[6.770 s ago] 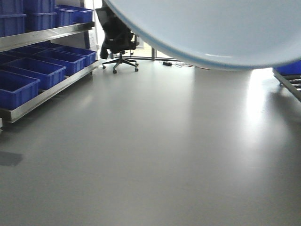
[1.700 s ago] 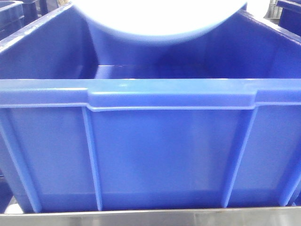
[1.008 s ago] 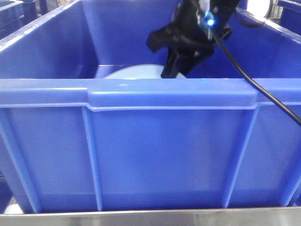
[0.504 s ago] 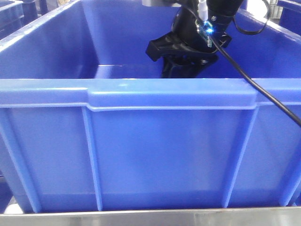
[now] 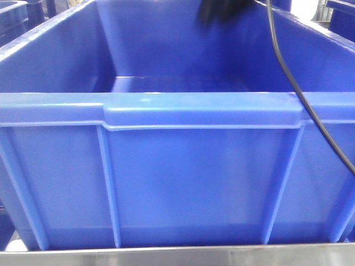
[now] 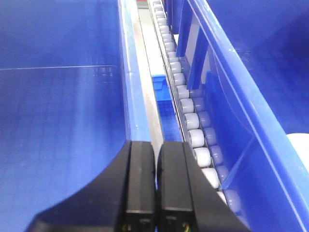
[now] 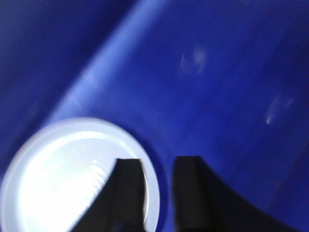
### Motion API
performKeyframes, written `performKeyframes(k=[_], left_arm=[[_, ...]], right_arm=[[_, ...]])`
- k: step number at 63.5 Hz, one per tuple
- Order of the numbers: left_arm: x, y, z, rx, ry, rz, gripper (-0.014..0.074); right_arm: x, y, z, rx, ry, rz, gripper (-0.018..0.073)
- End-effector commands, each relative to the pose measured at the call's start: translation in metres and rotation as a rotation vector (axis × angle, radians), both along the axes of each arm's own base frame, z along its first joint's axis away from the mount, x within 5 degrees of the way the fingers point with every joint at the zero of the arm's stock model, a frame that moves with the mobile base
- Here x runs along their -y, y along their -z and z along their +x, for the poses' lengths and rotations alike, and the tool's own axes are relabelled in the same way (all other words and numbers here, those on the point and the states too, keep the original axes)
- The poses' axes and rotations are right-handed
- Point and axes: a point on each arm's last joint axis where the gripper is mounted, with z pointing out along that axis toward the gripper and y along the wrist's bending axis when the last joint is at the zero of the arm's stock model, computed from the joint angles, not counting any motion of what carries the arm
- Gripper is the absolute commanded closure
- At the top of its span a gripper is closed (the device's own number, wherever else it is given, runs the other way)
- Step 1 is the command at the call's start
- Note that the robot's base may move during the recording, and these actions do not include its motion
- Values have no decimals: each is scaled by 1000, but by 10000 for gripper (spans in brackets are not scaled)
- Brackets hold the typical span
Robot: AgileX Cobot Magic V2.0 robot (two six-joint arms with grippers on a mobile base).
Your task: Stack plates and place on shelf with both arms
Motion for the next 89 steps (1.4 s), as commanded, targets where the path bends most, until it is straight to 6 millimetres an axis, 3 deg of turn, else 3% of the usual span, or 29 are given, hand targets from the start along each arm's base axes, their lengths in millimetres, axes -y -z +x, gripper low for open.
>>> performKeyframes(k=[1, 3, 14, 33, 47, 60, 89], left_arm=[[1, -17, 2, 110, -1, -33, 513], [1, -17, 2, 110, -1, -33, 513], [1, -17, 2, 110, -1, -33, 513], [1, -17, 2, 110, -1, -33, 513], [1, -17, 2, 110, -1, -33, 513], [1, -17, 2, 110, -1, -33, 513], [1, -17, 2, 110, -1, -33, 513]], right_arm=[[16, -40, -28, 173, 18, 103, 484], [20, -38, -35, 185, 22, 109, 517], [51, -32, -89, 304, 45, 174, 502], [101, 11, -180, 476, 70, 268, 502], [128, 43, -231, 597, 71, 338, 502], [139, 61, -251, 666, 71, 377, 502], [140, 63, -253, 685, 67, 362, 502]])
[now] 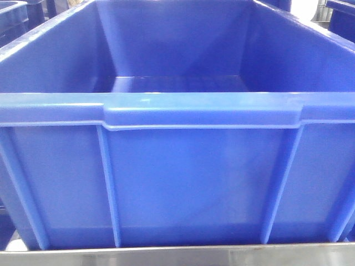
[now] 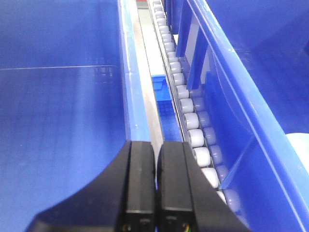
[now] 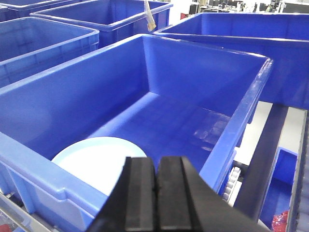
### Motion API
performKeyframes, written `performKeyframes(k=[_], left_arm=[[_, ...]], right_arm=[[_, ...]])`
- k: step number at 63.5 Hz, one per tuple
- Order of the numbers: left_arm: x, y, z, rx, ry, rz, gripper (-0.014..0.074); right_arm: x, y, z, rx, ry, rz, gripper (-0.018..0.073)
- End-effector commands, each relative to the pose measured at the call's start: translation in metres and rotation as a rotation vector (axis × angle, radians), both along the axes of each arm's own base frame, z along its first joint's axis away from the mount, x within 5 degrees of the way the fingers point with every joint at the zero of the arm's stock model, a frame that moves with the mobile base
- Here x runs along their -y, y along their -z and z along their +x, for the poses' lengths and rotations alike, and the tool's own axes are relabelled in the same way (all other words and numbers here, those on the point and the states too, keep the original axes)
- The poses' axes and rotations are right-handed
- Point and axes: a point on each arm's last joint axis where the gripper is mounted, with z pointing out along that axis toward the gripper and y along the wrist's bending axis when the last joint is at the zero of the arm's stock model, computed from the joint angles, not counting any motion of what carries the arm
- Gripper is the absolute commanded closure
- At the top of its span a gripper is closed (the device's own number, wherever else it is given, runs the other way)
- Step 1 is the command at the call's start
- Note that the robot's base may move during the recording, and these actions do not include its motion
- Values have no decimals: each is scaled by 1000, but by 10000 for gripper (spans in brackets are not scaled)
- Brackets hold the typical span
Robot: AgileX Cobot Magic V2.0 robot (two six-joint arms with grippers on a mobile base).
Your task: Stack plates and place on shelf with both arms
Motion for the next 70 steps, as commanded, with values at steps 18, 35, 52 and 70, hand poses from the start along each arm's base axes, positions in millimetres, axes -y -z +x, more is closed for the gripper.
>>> performKeyframes(k=[18, 35, 52, 70], left_arm=[[1, -17, 2, 110, -1, -33, 513], [1, -17, 2, 110, -1, -33, 513], [1, -17, 2, 110, -1, -33, 513], [1, -17, 2, 110, -1, -33, 513]], right_arm=[[2, -16, 0, 102, 16, 46, 502], [10, -5, 9, 80, 247, 111, 502], [25, 47, 16, 132, 538, 186, 502], [27, 73, 17, 141, 559, 199, 502]])
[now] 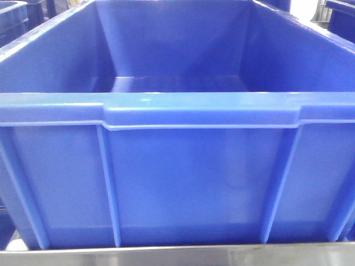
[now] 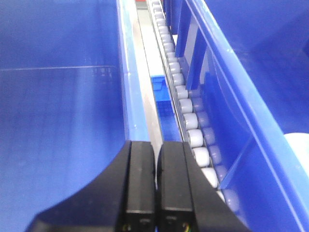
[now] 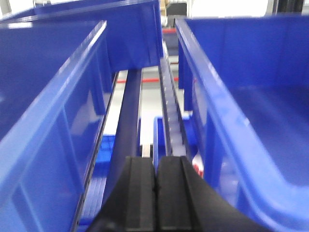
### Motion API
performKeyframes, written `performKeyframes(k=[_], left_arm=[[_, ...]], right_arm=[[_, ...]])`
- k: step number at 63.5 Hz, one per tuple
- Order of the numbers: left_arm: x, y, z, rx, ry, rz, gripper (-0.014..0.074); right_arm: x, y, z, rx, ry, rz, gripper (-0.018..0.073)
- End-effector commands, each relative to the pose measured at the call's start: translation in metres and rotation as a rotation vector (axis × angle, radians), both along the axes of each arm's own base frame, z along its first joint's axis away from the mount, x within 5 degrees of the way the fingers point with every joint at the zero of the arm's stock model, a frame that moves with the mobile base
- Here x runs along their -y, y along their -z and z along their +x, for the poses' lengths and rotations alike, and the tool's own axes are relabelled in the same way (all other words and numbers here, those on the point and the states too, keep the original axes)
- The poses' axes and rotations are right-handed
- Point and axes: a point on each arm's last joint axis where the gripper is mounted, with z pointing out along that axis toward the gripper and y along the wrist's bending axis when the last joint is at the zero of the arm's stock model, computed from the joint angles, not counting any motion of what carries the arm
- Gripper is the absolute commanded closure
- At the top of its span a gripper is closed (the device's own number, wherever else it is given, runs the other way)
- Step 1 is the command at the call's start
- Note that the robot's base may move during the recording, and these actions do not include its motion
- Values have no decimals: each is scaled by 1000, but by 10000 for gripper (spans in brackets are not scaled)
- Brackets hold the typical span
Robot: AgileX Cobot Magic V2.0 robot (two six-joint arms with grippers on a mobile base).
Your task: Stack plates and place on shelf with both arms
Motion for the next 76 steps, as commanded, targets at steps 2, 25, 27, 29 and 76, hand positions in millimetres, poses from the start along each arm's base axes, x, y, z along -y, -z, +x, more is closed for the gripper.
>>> performKeyframes(k=[2, 25, 27, 29, 76], left_arm=[[1, -17, 2, 110, -1, -33, 513], [1, -17, 2, 110, -1, -33, 513], [1, -17, 2, 110, -1, -33, 513], [1, -17, 2, 110, -1, -33, 513], [-6, -7, -18, 185, -36, -44, 513]], right_arm=[[2, -16, -4, 145, 24, 0, 502], [2, -16, -4, 141, 24, 0, 502], [2, -16, -4, 141, 24, 0, 502], [2, -16, -4, 141, 24, 0, 502], [2, -16, -4, 141, 24, 0, 502]])
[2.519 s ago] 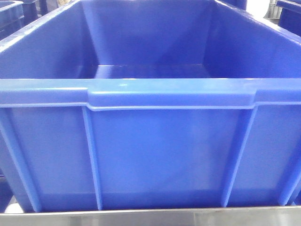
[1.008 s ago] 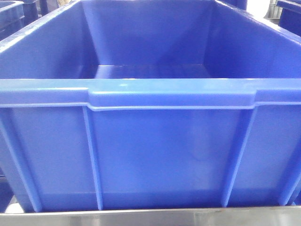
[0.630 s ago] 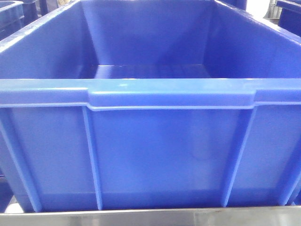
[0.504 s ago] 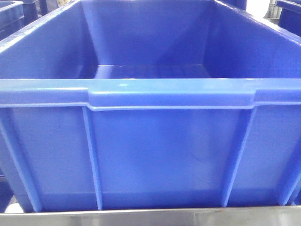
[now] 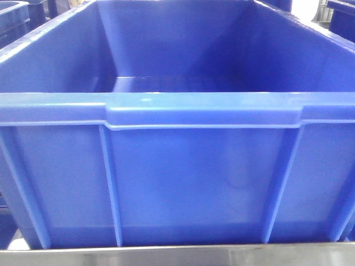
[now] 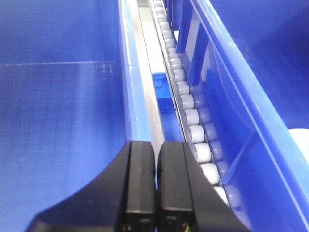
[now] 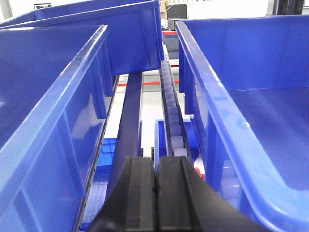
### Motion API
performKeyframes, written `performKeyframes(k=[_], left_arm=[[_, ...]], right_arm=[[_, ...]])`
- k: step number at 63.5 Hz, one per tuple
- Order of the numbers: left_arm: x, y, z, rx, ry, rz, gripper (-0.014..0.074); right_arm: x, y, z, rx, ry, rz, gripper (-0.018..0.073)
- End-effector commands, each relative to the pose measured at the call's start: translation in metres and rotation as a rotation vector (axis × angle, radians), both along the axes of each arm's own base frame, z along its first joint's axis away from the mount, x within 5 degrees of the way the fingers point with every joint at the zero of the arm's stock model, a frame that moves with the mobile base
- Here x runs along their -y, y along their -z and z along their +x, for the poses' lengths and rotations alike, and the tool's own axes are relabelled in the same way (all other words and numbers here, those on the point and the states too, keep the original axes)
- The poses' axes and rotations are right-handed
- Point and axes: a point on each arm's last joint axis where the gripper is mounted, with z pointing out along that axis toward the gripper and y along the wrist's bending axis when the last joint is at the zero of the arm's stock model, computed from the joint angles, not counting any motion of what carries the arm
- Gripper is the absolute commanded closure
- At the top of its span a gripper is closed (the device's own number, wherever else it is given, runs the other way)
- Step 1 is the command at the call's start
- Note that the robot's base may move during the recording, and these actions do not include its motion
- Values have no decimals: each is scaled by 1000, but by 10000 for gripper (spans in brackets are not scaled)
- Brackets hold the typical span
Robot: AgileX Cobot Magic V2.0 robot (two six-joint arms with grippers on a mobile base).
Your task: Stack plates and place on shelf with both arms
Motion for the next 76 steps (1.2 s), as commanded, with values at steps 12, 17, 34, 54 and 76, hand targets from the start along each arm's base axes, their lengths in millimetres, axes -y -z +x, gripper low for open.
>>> performKeyframes(k=[12, 17, 34, 54, 76], left_arm=[[-15, 21, -39, 270, -142, -41, 513], [-16, 43, -49, 301, -167, -40, 513], [-16, 92, -48, 425, -150, -27, 513], [-13, 94, -48, 397, -96, -19, 513], [-16, 95, -48, 391, -148, -8, 512]], right_arm=[[2, -15, -4, 124, 22, -6, 502], [2, -15, -4, 124, 22, -6, 502], [2, -14, -4, 123, 22, -6, 502], [2, -14, -4, 123, 22, -6, 502], [2, -14, -4, 122, 21, -6, 502]])
